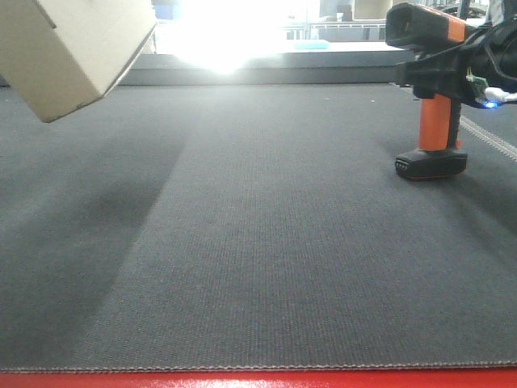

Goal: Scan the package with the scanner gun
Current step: 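Lower the scanner gun upright onto the belt with the right gripper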

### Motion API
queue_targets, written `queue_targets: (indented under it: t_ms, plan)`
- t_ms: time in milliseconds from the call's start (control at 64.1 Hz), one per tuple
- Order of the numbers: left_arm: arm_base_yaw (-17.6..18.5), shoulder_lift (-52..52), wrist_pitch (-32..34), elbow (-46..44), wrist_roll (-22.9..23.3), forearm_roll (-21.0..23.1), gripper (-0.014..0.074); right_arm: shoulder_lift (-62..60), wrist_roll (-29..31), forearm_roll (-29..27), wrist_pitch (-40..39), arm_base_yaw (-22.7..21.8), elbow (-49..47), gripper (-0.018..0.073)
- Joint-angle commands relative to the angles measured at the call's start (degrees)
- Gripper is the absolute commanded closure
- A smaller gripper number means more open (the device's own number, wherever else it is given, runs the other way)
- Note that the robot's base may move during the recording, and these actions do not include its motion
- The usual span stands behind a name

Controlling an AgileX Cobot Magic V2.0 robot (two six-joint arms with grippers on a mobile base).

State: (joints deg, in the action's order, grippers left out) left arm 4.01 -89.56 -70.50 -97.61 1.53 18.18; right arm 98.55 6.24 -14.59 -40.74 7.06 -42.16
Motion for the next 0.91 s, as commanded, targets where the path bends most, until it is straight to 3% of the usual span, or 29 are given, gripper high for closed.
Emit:
queue_targets:
  t_ms: [0,515,718,890]
  plan:
    - [0.4,0.6,0.5,-0.6,0.1,0.8,0.0708,-0.6,-0.1,0.3,0.4,-0.1,-0.2,0.0072]
    - [0.4,0.6,0.5,-0.6,0.1,0.8,0.0708,-5.2,-0.1,0.3,8.1,-0.1,0.5,0.0053]
    - [0.4,0.6,0.5,-0.6,0.1,0.8,0.0708,-10.0,-0.1,0.3,17.7,-0.5,0.9,0.0053]
    - [0.4,0.6,0.5,-0.6,0.1,0.4,0.0708,-15.0,-0.1,0.3,21.2,-1.3,3.6,0.0053]
